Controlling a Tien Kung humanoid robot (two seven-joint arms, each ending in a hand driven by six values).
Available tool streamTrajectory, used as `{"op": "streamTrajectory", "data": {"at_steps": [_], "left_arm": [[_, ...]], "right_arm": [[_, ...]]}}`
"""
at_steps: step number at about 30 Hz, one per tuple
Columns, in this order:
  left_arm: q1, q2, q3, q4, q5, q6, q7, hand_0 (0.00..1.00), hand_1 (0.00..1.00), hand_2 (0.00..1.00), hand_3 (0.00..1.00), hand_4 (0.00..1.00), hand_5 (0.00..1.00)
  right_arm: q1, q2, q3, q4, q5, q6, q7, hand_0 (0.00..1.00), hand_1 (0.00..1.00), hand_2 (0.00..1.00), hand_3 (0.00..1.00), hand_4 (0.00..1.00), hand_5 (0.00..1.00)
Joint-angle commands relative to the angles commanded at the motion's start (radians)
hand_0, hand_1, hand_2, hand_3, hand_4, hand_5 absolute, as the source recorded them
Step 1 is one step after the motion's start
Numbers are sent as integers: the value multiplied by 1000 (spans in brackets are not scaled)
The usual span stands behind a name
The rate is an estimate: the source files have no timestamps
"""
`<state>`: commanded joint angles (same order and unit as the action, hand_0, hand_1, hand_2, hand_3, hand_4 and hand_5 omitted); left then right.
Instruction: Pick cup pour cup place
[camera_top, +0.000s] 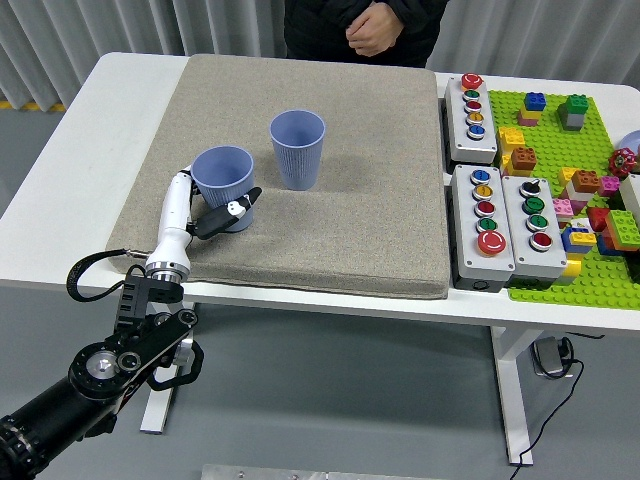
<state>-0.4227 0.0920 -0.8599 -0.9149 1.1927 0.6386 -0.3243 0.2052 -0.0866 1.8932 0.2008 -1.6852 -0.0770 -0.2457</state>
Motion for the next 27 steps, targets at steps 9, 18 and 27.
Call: {"op": "streamTrajectory", "data": {"at_steps": [9,18,27], "left_arm": [[4,-4,6,18,-14,-13,-35,628,660,780,756,860,448],[3,-2,-4,5,9,-34,-43,643,687,813,801,881,457],[6,-2,-8,0,25,-53,-39,677,720,882,894,917,471]], "right_arm": [[-1,0,2,0,-3,1,-1,702,656,606,601,17,380],[2,0,0,0,0,0,0,702,655,606,600,16,379],[2,0,0,0,0,0,-1,701,655,605,599,15,378]]}}
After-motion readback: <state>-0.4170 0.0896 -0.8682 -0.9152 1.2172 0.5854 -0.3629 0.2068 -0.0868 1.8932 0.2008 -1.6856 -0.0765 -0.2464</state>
